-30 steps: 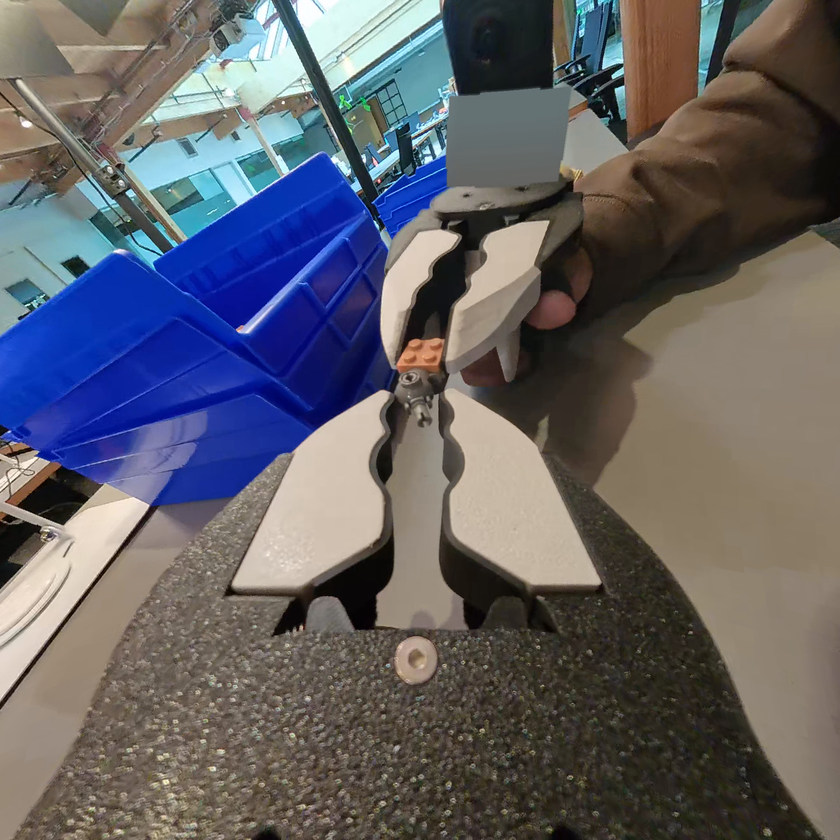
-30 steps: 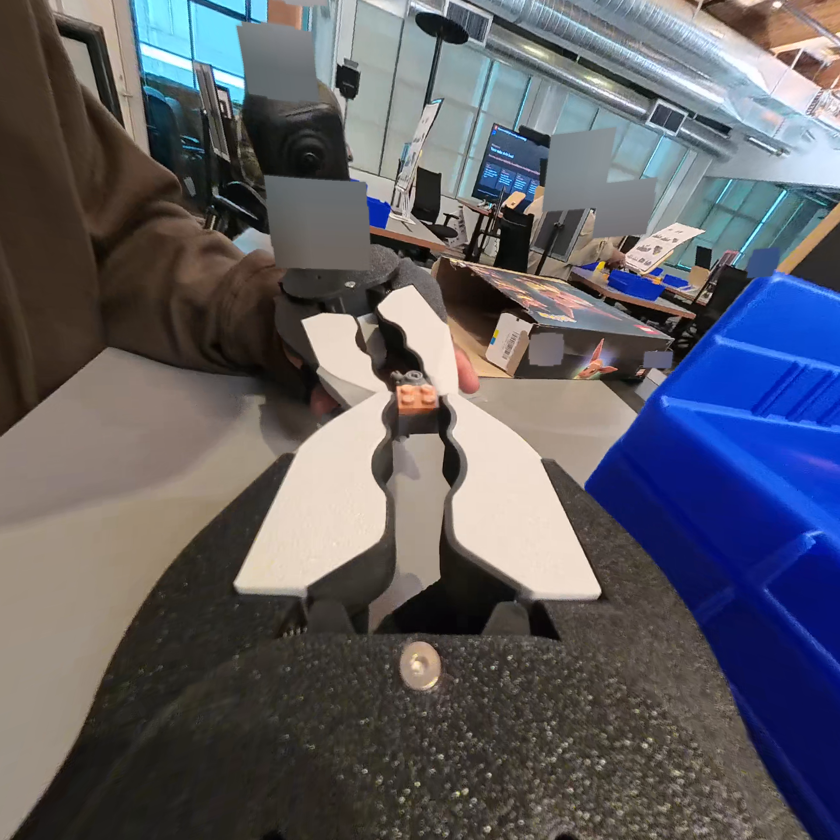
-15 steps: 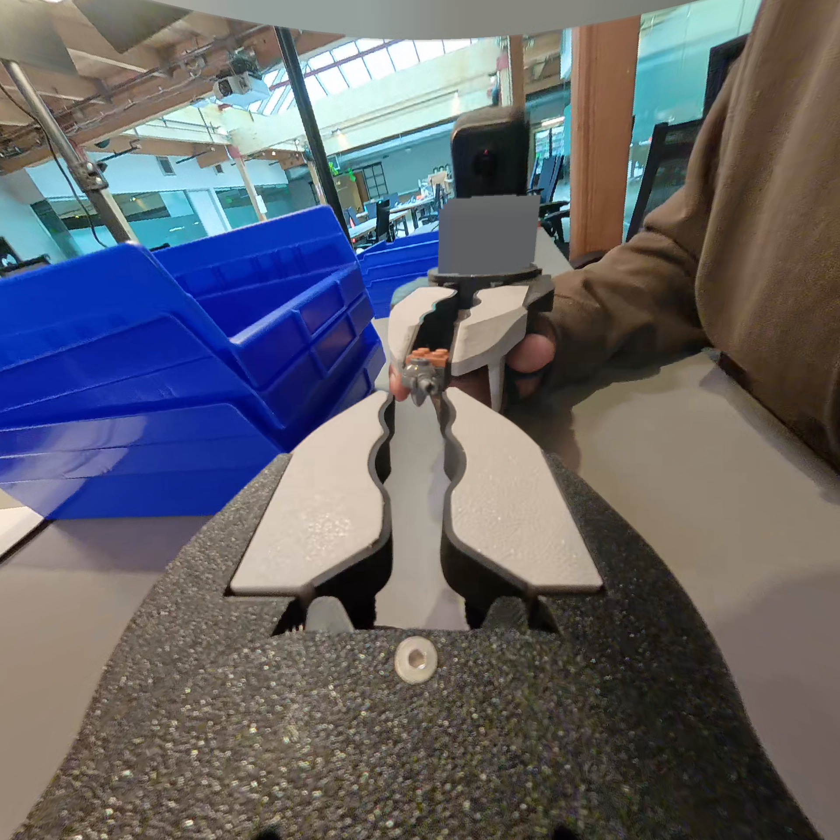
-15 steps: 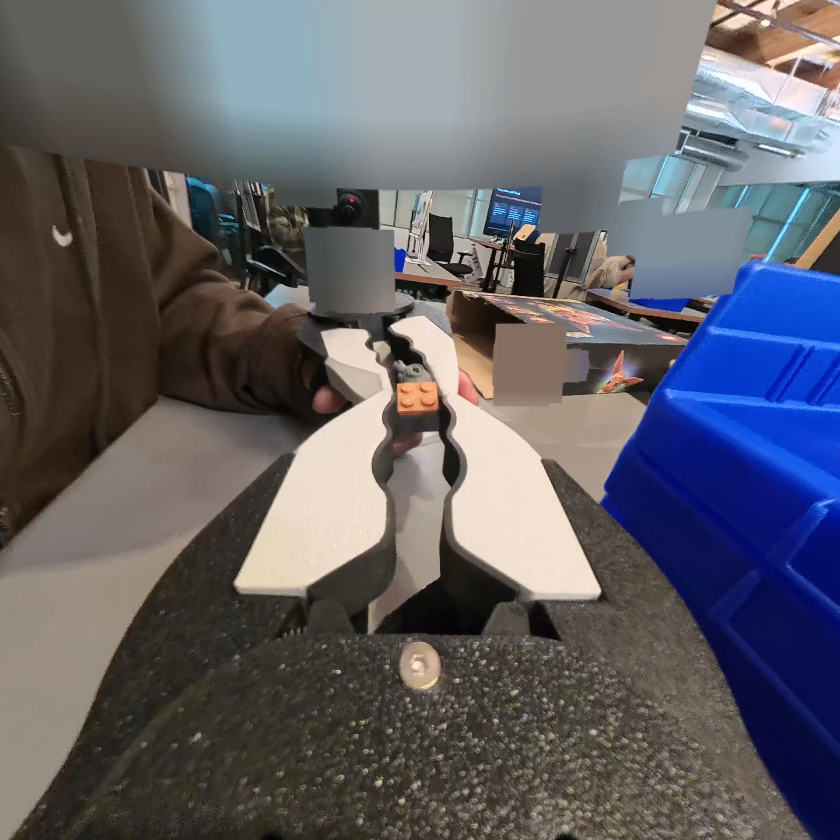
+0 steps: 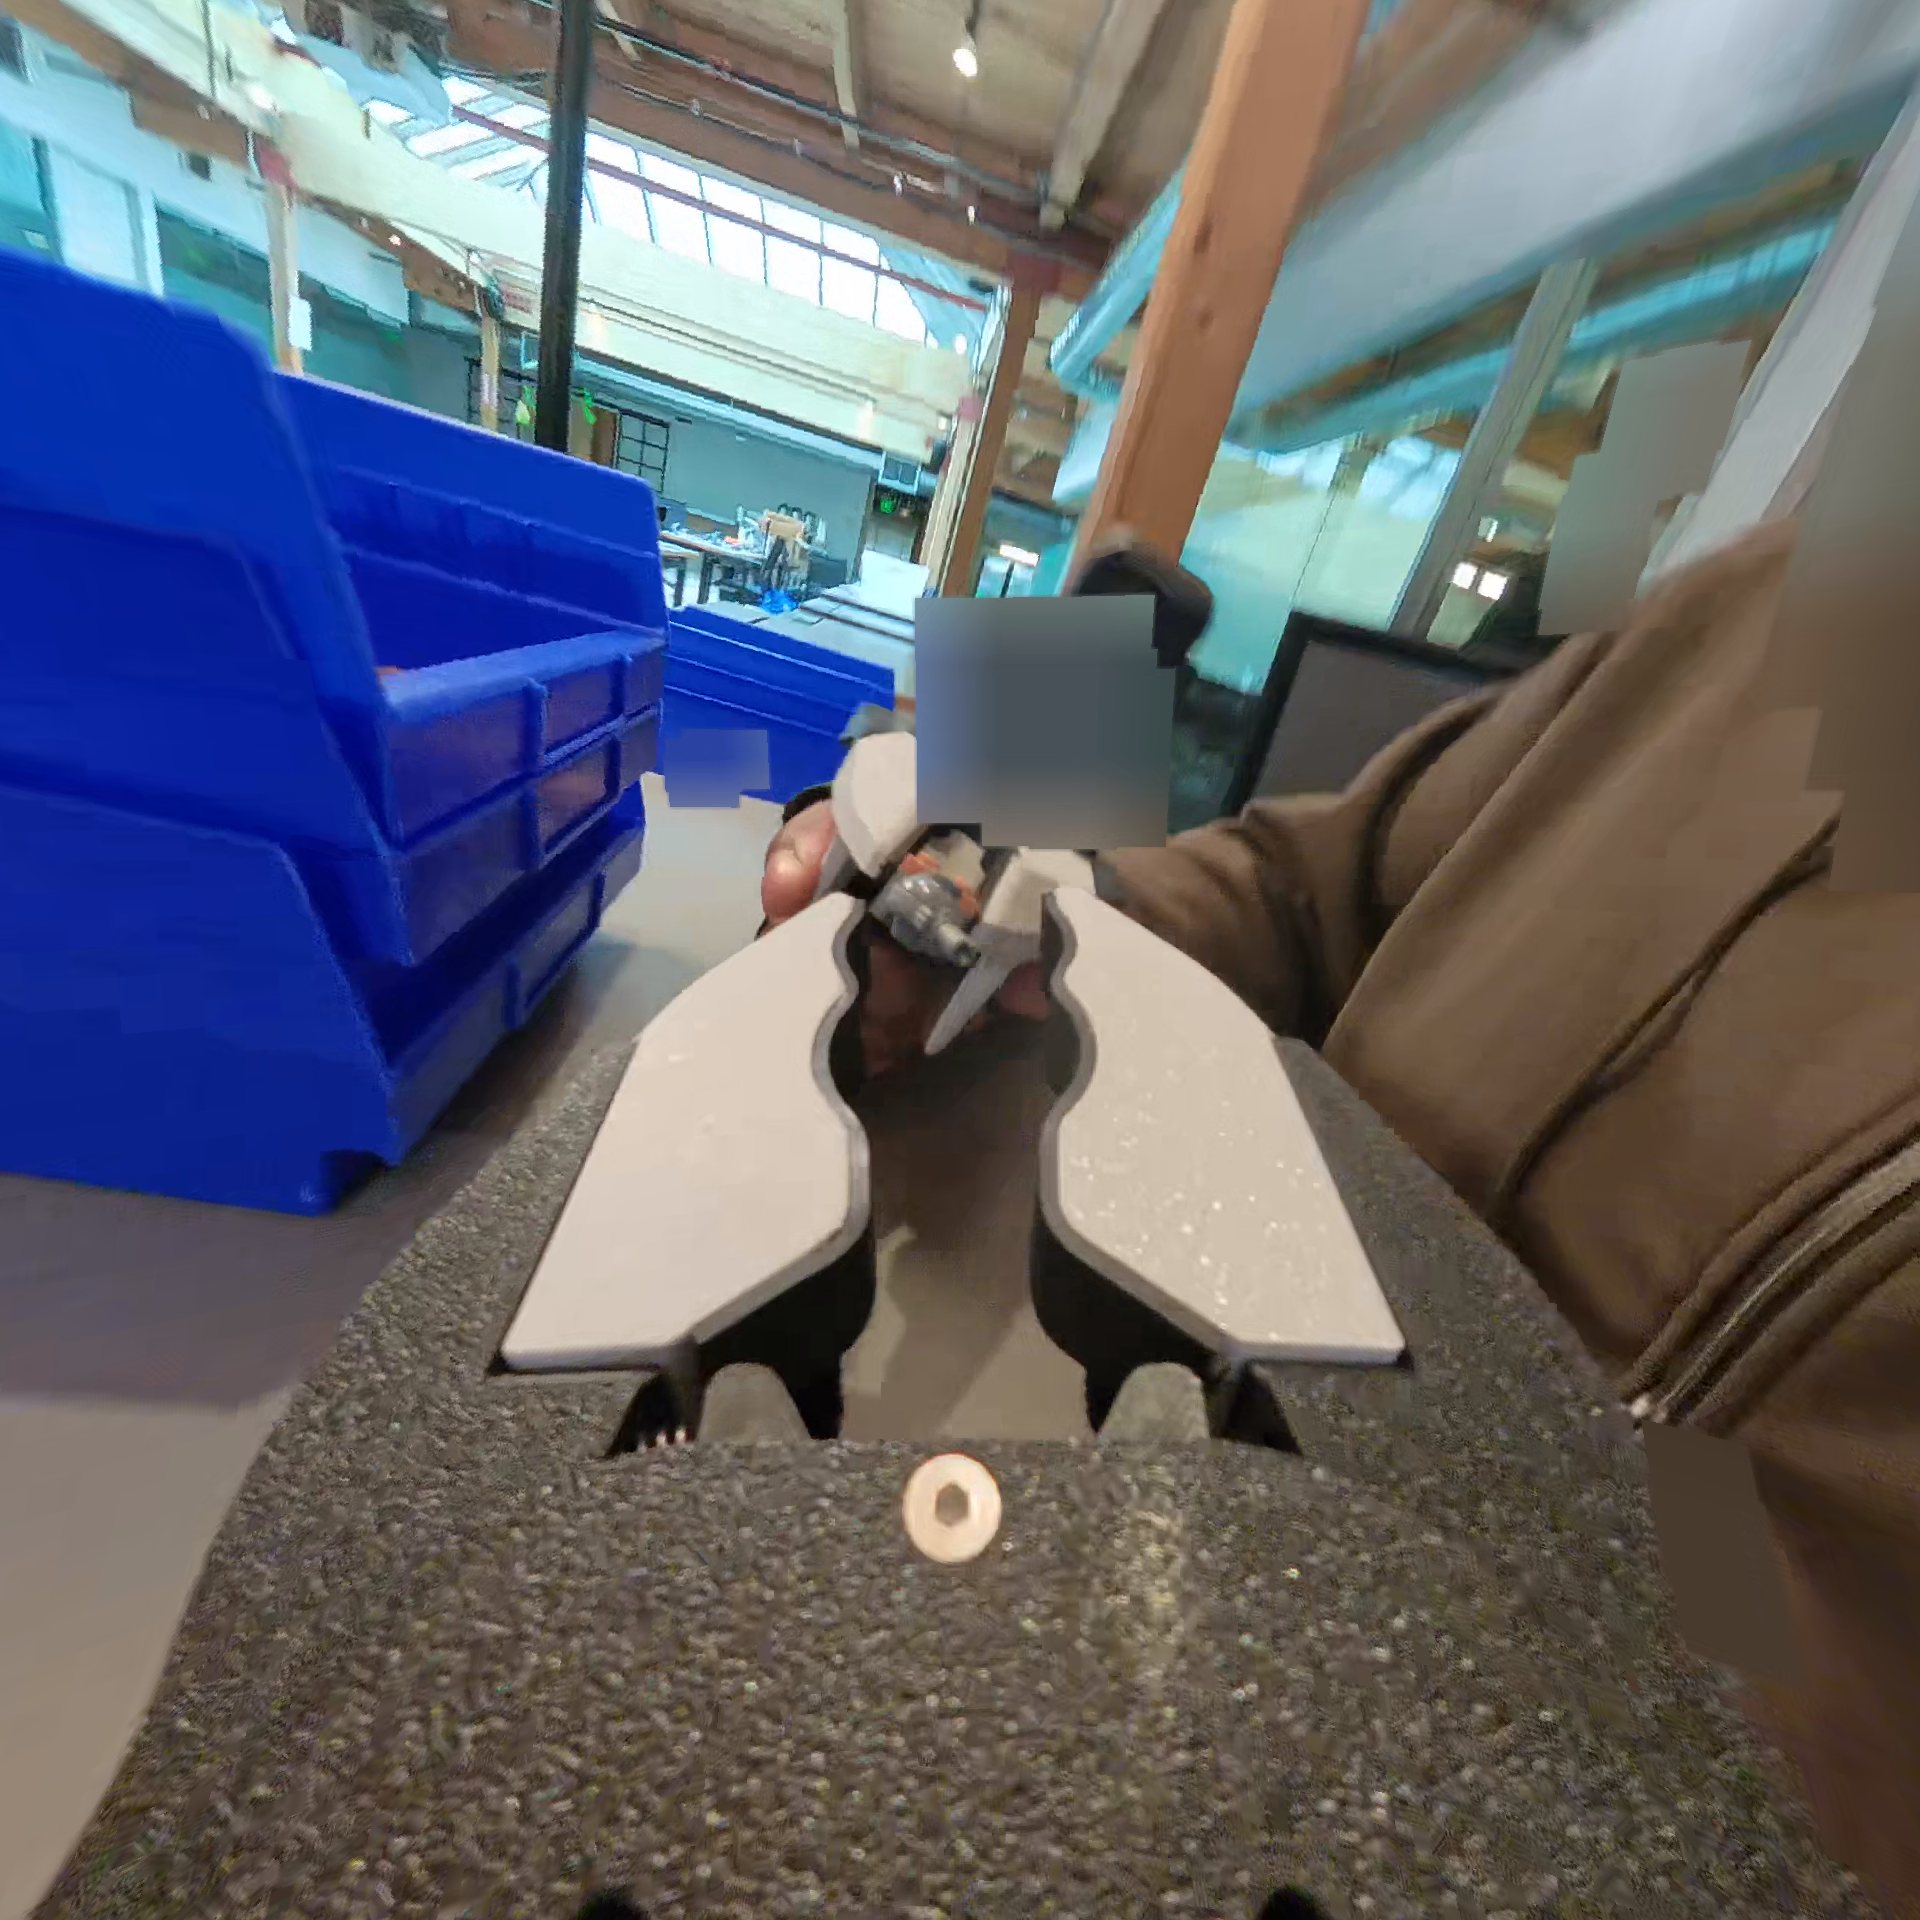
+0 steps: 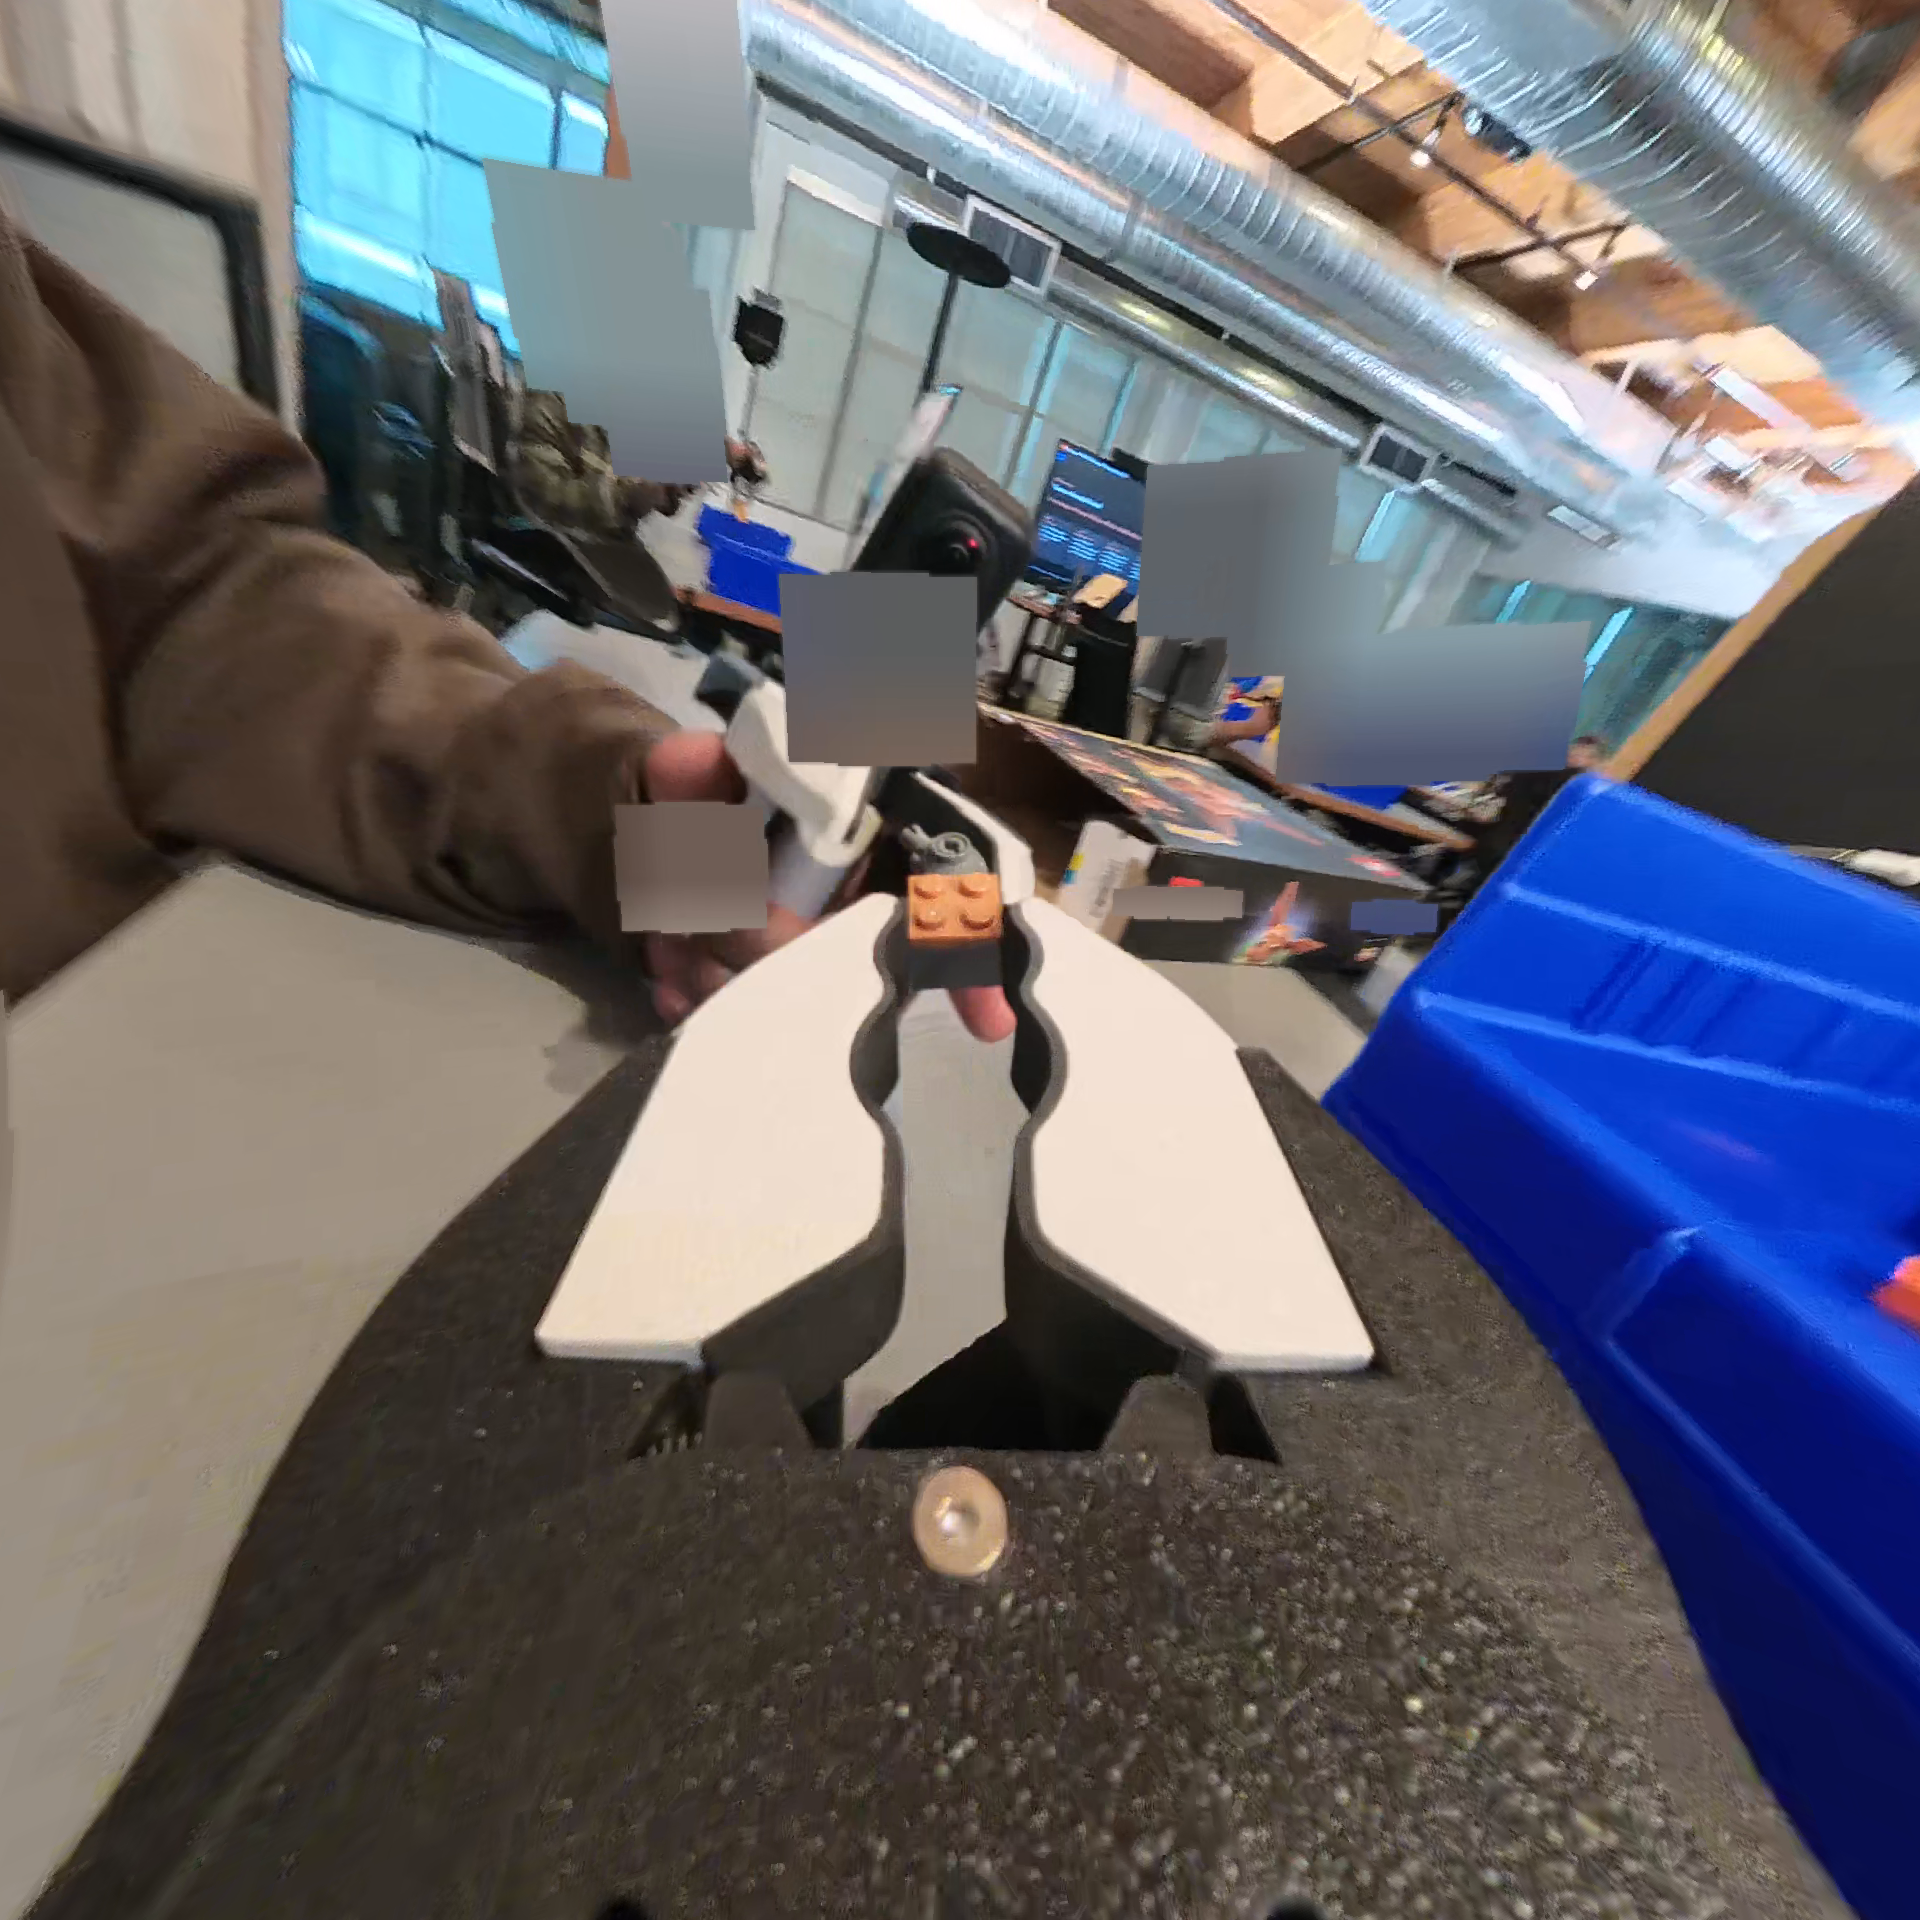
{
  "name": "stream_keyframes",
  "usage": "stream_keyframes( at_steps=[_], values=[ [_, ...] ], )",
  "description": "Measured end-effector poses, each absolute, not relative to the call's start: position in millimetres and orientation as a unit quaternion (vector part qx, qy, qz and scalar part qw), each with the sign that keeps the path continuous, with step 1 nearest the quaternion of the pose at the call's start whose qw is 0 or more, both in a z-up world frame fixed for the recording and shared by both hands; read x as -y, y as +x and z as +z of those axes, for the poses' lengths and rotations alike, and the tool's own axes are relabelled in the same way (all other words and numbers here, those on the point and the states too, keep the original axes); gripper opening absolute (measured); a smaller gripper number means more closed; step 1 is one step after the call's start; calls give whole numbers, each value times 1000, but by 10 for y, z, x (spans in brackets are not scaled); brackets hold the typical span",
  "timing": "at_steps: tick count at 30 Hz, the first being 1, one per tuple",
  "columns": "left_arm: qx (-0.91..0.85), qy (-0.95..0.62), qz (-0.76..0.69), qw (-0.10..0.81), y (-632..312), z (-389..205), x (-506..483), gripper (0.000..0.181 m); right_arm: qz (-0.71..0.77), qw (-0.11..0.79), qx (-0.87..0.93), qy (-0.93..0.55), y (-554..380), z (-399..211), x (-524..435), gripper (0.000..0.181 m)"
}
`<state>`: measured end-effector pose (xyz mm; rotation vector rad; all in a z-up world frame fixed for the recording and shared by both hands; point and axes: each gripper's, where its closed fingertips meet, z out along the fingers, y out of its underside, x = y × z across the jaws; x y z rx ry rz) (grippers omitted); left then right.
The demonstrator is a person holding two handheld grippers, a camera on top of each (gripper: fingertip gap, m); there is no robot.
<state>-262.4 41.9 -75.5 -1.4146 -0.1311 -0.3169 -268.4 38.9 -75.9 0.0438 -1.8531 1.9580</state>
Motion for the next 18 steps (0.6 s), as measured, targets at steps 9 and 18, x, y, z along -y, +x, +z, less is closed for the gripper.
stream_keyframes(
  at_steps=[9,18],
  values=[
    [176,-599,-310,717,-2775,-809,-461,20,635,370,675,73,-2734,-812,-368,17],
    [151,-641,-203,725,-2826,-829,-422,14,598,417,681,73,-2810,-860,-345,18]
  ],
)
